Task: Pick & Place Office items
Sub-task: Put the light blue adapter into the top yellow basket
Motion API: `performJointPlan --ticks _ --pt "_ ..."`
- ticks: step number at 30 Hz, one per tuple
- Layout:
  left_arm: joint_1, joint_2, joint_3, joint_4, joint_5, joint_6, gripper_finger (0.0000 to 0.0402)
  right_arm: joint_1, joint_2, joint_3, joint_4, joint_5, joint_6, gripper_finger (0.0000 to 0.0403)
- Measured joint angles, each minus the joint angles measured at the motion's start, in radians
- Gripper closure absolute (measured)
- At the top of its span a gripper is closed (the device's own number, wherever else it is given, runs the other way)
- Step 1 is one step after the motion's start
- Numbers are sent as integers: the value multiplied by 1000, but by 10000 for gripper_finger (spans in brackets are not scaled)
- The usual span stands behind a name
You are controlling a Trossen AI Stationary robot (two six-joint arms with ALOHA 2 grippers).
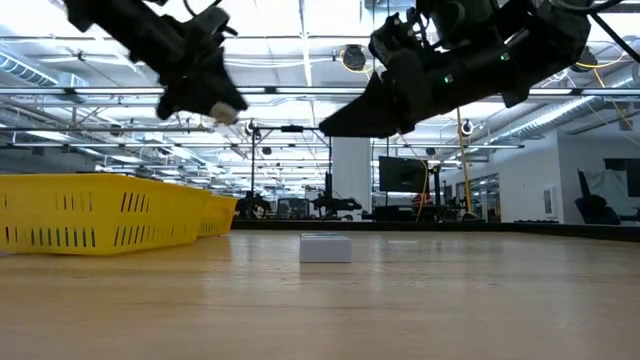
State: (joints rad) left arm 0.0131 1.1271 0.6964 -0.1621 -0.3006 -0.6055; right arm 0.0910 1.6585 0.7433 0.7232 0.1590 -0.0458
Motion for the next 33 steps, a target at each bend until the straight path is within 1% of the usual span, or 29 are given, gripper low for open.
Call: performJointPlan --ticks 2,5,11,16,19,22,33 --pt "-5 -30 -12 -64 -22 -20 270 -18 -10 0 4 -72 50 253" --pt "-5 -58 -49 -92 -38 -58 270 -39 -16 0 4 -138 89 253" --pt "10 -97 -181 -97 -90 -144 270 -45 -16 0 -20 -135 95 253" --pt "31 -96 -292 -18 -93 -230 270 -45 -16 0 -20 -136 95 256" --pt "41 -96 -335 7 -98 -271 270 -45 -16 0 -18 -135 95 259" --pt "50 -95 -353 15 -119 -299 270 -45 -16 1 -17 -135 95 259" --pt "78 -94 -354 29 -121 -282 269 -45 -16 1 -17 -135 94 260"
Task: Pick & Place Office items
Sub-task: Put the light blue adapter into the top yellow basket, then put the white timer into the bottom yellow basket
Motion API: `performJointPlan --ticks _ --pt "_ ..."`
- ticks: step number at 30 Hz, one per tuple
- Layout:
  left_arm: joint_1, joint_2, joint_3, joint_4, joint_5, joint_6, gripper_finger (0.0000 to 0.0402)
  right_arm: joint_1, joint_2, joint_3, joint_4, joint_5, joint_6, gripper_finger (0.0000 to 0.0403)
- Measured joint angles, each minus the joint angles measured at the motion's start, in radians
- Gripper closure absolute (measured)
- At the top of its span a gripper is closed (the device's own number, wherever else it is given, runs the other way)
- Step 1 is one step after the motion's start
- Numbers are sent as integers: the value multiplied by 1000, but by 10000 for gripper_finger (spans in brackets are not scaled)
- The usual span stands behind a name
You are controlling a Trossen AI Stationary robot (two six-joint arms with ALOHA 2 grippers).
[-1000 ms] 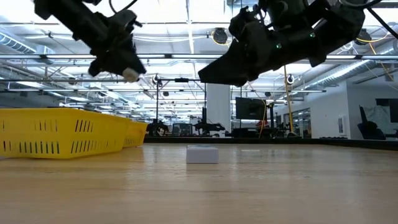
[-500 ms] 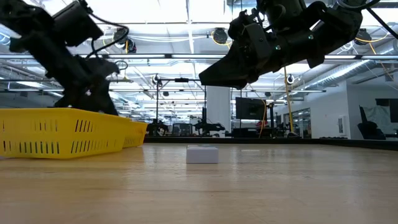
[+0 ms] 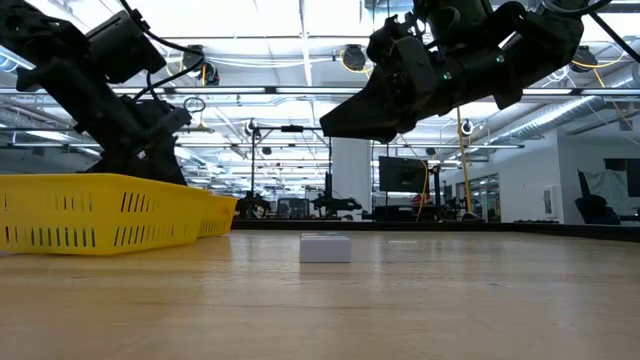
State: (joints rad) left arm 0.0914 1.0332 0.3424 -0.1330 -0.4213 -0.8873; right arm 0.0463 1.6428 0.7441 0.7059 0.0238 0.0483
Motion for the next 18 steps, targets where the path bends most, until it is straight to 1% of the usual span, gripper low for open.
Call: performJointPlan --ticks 2,7,10,14,18 --pt "0 1 0 0 -1 15 255 0 0 0 0 0 -8 258" --pt "0 1 0 3 -1 21 191 0 0 0 0 0 -10 254" --pt "0 0 0 3 -1 27 160 0 0 0 0 0 -11 255" --pt "0 0 0 6 -1 40 132 1 0 0 0 0 -13 252" --pt "0 -5 0 30 2 45 116 26 0 0 0 1 -70 254"
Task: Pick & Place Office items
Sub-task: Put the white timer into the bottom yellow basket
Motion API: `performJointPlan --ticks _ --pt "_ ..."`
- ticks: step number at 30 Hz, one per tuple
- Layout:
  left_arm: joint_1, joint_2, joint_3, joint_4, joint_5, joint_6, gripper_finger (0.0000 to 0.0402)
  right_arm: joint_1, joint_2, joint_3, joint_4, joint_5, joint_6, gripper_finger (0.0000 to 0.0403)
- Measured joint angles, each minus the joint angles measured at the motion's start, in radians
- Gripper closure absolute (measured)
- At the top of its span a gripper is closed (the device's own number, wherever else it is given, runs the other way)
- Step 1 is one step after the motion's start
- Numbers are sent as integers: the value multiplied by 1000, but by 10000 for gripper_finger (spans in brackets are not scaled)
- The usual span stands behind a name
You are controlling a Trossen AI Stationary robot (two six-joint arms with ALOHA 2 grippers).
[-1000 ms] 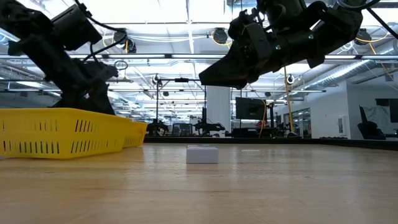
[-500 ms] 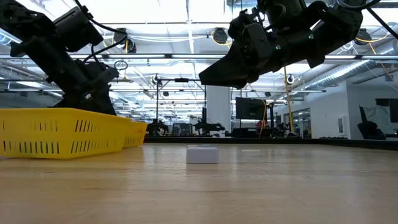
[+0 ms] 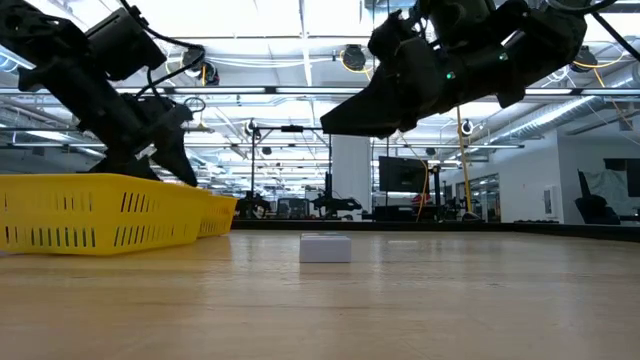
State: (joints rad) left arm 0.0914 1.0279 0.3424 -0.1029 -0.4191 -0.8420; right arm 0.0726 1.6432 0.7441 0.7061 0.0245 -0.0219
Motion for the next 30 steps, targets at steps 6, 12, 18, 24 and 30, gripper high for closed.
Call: performJointPlan --ticks 6,12,18,24,30 --pt "-2 -43 11 71 81 55 114 101 8 0 15 26 -11 249" --pt "-3 -61 11 205 135 98 125 206 85 1 87 211 88 196" --pt "-3 -61 11 277 159 115 128 260 201 28 102 236 77 110" --pt "-33 -61 11 314 166 107 128 273 299 95 -29 236 115 42" --pt "-71 -61 11 344 156 115 128 259 340 120 -72 233 123 31"
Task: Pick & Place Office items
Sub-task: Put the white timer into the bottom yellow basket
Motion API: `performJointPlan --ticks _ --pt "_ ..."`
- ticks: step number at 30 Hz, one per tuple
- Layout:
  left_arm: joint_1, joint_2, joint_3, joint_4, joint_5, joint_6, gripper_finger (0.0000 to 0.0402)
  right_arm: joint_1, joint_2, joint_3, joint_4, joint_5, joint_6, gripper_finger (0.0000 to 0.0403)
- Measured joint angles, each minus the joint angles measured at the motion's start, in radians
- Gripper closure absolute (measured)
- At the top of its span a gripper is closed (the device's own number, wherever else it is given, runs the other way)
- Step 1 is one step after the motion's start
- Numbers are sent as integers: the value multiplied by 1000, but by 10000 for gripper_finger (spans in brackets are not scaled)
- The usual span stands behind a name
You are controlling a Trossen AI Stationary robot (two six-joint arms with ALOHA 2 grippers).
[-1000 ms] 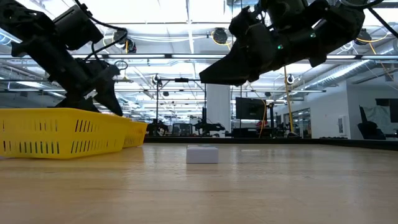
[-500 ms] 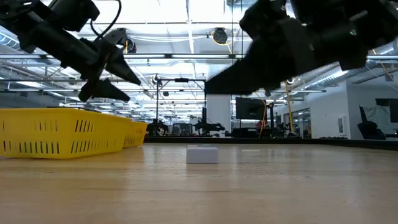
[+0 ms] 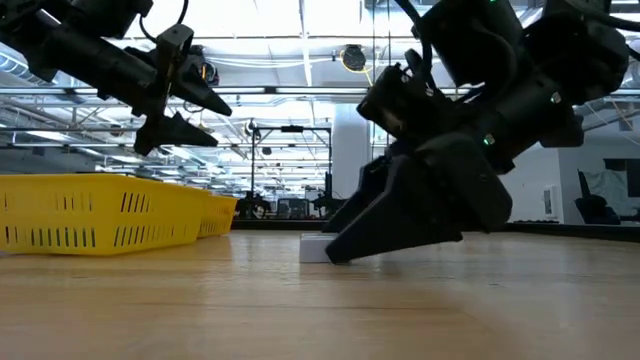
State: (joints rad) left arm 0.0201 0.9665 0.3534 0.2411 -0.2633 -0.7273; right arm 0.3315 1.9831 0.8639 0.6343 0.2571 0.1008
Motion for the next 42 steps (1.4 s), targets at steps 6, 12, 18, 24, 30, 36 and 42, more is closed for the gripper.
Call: performJointPlan --ticks 6,12,18,24,30,36,42 --pt "-10 0 0 3 -7 0 128 -13 0 0 -15 -12 45 61" --pt "-10 0 0 4 -7 -11 128 -44 -2 0 -29 -87 92 119" --pt "-10 0 0 5 -8 -11 128 -51 0 0 -11 -96 54 121" --pt "-10 0 0 5 -7 -56 128 -51 -85 -1 -7 -48 -75 118" --pt "-12 35 0 21 -7 -180 128 -64 -202 -2 4 71 -232 117" --pt "-44 140 0 197 50 -278 128 -90 -257 -2 5 197 -399 116" --pt "-85 264 0 427 62 -261 128 -110 -268 -2 22 243 -458 116"
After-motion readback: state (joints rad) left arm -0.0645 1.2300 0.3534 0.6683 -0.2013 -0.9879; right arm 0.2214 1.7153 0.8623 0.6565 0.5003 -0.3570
